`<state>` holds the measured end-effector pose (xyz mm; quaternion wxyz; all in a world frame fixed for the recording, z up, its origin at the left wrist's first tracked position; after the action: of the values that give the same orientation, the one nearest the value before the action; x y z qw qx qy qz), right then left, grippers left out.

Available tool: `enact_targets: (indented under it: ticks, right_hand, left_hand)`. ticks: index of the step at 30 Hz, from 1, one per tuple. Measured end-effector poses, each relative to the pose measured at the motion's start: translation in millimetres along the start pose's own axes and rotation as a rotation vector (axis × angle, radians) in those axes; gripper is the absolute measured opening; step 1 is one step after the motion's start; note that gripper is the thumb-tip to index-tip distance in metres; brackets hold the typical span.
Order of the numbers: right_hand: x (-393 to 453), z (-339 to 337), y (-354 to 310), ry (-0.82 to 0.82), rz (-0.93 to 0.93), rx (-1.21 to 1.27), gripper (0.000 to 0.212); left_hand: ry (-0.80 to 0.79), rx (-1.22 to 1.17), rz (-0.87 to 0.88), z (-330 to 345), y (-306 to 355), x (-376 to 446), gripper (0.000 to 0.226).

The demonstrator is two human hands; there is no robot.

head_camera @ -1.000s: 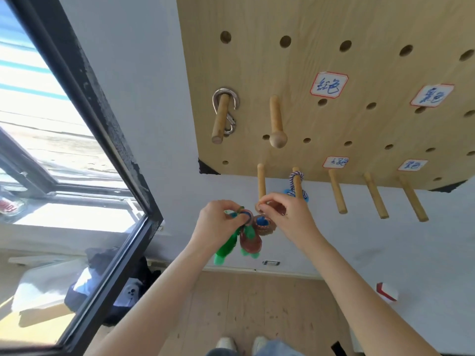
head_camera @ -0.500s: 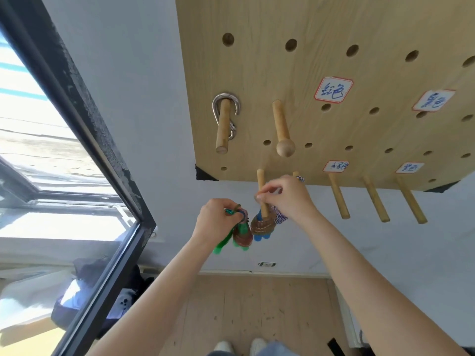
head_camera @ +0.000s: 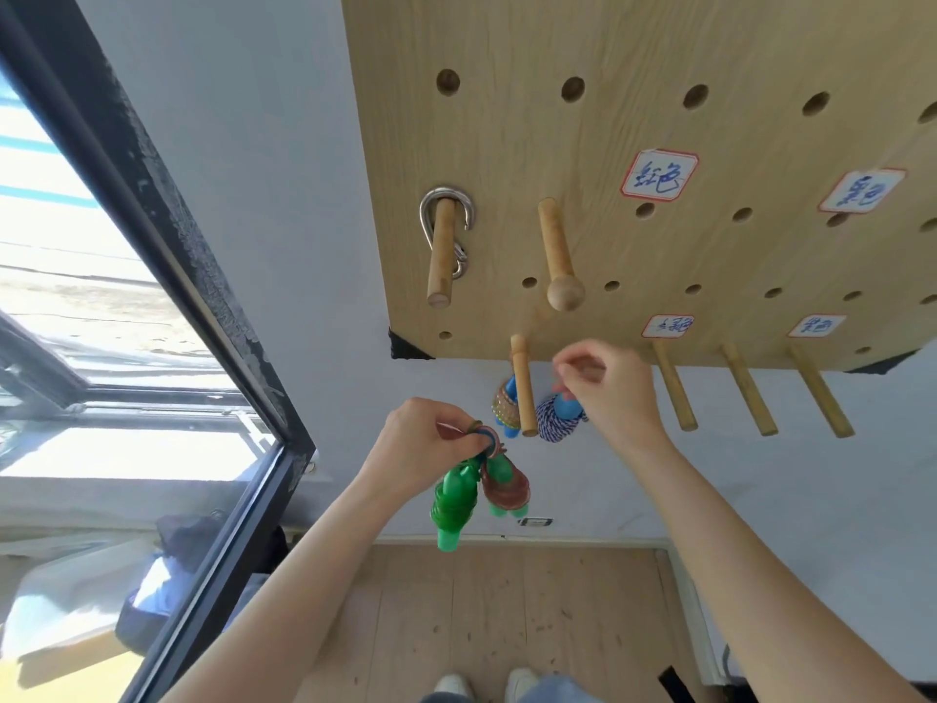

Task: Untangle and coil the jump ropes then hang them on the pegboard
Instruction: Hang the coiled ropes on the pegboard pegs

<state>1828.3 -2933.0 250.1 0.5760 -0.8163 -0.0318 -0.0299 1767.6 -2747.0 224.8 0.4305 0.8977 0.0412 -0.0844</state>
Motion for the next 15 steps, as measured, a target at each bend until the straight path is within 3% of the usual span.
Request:
enact_targets:
  ticks: [5,10,15]
  right_hand:
    - [-58.4,10.7,-14.3,-0.412,0.052,0.188,0.011]
    - [-72.6,-16.5,-6.1,-0.315,0.076,0.200,0.021]
    - [-78.2,-53.6,14.9,-0.194,0.199,0.422,0.006]
  left_hand:
    - [-0.024,-0.040,0.032,11.8,24.1,-6.0,0.016]
    - [-0.254,-0.222,0.052,41.1,46.5,-5.9,0.007]
    - [-0.430,-0.376,0.067,73.4,66.2,-6.4,0.012]
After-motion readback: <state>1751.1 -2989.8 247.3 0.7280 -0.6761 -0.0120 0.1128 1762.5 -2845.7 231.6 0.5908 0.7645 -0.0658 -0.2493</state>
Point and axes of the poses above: each hand's wrist, its own x-axis towards the middle knuckle, its own z-axis out of the palm, y = z × x, the point moved 7 cm from there along x, towards the middle knuckle, and after that the axes turned 8 degrees about x, right-handed, at the moved point
